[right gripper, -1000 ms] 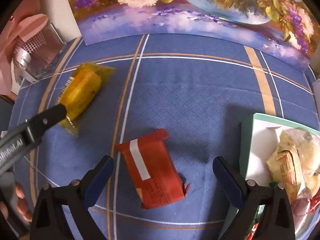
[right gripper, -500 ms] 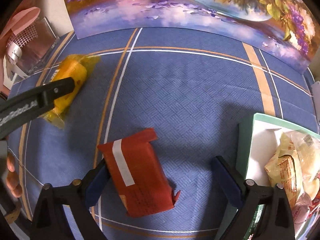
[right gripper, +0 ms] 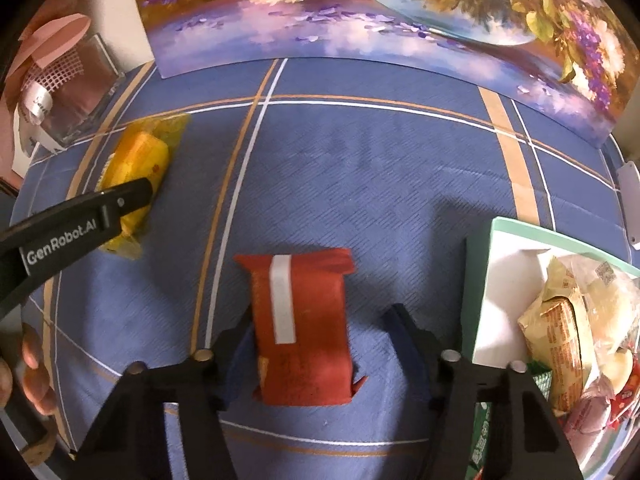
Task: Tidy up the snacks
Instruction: 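Grasp the yellow-wrapped cake with the left gripper while the right grasps the red box, then carry the cake and red box over the white tray and open both grippers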
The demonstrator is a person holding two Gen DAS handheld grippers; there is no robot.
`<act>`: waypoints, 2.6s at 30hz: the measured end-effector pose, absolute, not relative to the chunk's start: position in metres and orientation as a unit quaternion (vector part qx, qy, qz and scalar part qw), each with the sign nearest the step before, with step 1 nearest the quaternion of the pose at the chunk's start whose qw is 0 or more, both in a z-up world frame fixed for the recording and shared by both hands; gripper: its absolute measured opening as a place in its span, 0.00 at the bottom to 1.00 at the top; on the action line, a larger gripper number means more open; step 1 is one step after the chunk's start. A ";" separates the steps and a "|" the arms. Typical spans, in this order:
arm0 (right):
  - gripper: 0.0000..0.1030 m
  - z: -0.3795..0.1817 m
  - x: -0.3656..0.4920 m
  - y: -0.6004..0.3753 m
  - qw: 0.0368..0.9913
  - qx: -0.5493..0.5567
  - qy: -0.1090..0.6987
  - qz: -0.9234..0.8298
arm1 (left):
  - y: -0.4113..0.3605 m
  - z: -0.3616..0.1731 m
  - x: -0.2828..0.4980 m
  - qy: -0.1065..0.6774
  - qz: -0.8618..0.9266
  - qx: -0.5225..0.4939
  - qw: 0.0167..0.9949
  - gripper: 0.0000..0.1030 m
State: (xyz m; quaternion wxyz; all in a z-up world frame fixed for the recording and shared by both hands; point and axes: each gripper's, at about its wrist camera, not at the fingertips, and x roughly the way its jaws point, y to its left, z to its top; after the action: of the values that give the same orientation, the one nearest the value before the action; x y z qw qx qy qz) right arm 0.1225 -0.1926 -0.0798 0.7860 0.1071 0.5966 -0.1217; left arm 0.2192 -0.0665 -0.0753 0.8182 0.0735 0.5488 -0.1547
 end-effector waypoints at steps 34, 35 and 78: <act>0.41 -0.001 0.046 -0.189 0.811 0.150 0.555 -0.112 | -0.041 -0.005 0.103 0.531 -0.130 -0.048 0.836 0.43; 0.41 0.002 0.043 -0.191 0.812 0.153 0.551 -0.115 | -0.042 -0.001 0.098 0.527 -0.132 -0.048 0.838 0.43; 0.41 0.016 -0.080 -0.364 0.767 0.291 0.507 -0.266 | -0.207 -0.014 0.001 0.518 -0.297 0.092 0.797 0.43</act>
State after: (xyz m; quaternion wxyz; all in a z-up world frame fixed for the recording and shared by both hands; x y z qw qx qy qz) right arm -0.0798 -0.3641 0.0162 0.7667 0.2906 0.5070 -0.2659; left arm 0.0011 -0.2067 -0.0136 0.7972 0.0917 0.5178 -0.2967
